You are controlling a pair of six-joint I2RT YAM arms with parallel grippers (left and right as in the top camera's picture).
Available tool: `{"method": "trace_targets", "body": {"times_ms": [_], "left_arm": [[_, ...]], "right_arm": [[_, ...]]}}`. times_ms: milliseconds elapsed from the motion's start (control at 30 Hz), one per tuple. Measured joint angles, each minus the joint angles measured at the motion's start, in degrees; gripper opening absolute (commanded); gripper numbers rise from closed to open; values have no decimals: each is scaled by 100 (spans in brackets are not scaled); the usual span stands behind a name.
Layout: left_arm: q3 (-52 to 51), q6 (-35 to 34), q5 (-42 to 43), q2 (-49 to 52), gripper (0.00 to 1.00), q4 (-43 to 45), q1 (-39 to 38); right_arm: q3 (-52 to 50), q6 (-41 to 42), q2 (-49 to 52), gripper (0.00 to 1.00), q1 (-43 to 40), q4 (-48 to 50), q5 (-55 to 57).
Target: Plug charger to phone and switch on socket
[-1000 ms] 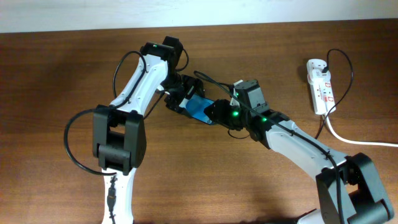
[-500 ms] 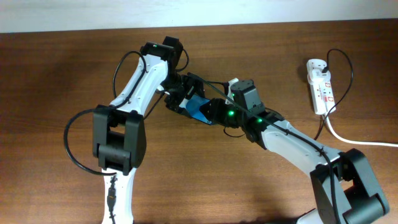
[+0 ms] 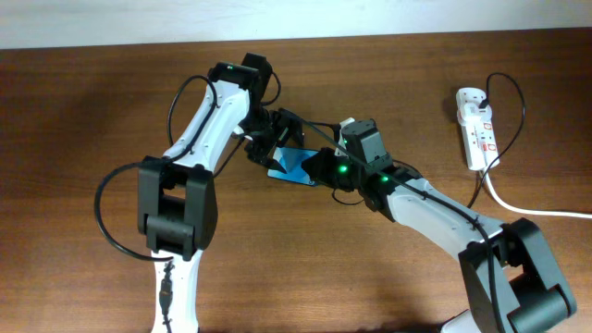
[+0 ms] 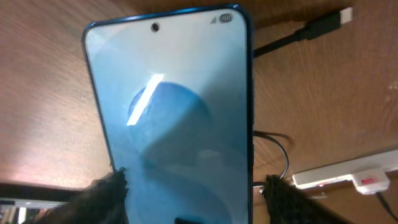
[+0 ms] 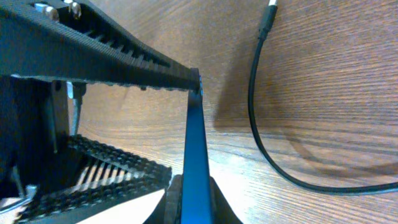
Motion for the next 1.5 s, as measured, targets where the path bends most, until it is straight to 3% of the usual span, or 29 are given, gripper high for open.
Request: {"method": "trace_targets", "body": {"times_ms": [400, 533, 600, 667, 867, 1100, 1233, 1400, 1500], "left_arm": [[77, 133, 24, 0, 0, 24, 37], [77, 1399, 424, 0, 0, 260, 203], [74, 2260, 990, 0, 0, 468, 358], [74, 2986, 1766, 0, 6, 868, 509], [72, 4153, 3947, 0, 13, 2022, 769], [72, 4358, 5154, 0, 20, 2511, 752], [72, 4415, 5364, 0, 34, 2540, 752], [72, 4376, 5458, 0, 41, 2874, 752], [72, 4019, 5501, 0, 46, 3460, 752]], "right_arm": [[-11, -50, 20, 4, -170, 33, -44], [-11, -48, 7, 4, -573, 31, -74], [-11, -48, -98, 4, -750, 35, -70], [-9, -39, -304, 4, -874, 37, -59], [354, 337, -734, 4, -1023, 74, 170], [623, 776, -734, 4, -1027, 50, 498], [970, 1102, -734, 4, -1064, 55, 616], [1290, 1777, -734, 4, -1220, 76, 774], [1397, 2341, -734, 4, -1296, 85, 918]]}}
